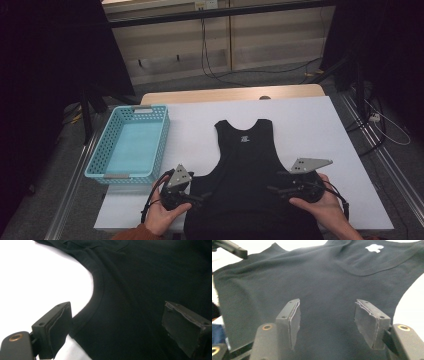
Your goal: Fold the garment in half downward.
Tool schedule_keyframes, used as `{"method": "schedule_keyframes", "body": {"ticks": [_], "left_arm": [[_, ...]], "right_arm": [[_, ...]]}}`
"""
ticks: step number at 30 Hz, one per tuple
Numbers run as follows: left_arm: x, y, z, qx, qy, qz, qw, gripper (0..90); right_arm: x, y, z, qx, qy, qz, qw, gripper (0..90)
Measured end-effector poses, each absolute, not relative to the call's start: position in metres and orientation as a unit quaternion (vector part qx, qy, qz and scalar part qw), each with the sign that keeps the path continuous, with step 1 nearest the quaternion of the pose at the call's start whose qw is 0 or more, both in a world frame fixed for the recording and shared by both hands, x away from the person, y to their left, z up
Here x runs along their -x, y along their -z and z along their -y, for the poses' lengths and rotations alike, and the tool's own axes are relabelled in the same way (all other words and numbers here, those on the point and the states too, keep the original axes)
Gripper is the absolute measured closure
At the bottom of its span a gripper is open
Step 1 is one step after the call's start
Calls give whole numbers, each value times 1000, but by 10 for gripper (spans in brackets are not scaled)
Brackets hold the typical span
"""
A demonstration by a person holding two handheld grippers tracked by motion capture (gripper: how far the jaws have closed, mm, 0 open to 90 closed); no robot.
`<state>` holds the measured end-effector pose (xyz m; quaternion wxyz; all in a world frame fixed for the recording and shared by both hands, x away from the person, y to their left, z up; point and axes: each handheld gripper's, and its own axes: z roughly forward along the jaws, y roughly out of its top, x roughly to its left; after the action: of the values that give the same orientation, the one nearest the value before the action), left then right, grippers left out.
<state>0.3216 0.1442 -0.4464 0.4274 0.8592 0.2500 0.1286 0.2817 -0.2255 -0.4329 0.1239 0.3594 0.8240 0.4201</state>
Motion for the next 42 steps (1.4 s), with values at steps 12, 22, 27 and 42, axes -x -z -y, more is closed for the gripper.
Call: {"method": "schedule_keyframes", "body": {"ticks": [12, 22, 27, 42], "left_arm": [[-309, 453, -114, -889, -76, -220, 393, 278], [-311, 457, -111, -903, -77, -204, 370, 449], [-311, 455, -109, -904, -69, -205, 368, 653], [-295, 450, -130, -912, -35, -192, 361, 875]], "right_arm": [[-262, 440, 234, -354, -379, -843, 140, 437], [-269, 454, 224, -359, -315, -869, 132, 538], [-270, 453, 221, -354, -322, -870, 118, 806], [-237, 450, 215, -328, -322, -884, 89, 900]]}}
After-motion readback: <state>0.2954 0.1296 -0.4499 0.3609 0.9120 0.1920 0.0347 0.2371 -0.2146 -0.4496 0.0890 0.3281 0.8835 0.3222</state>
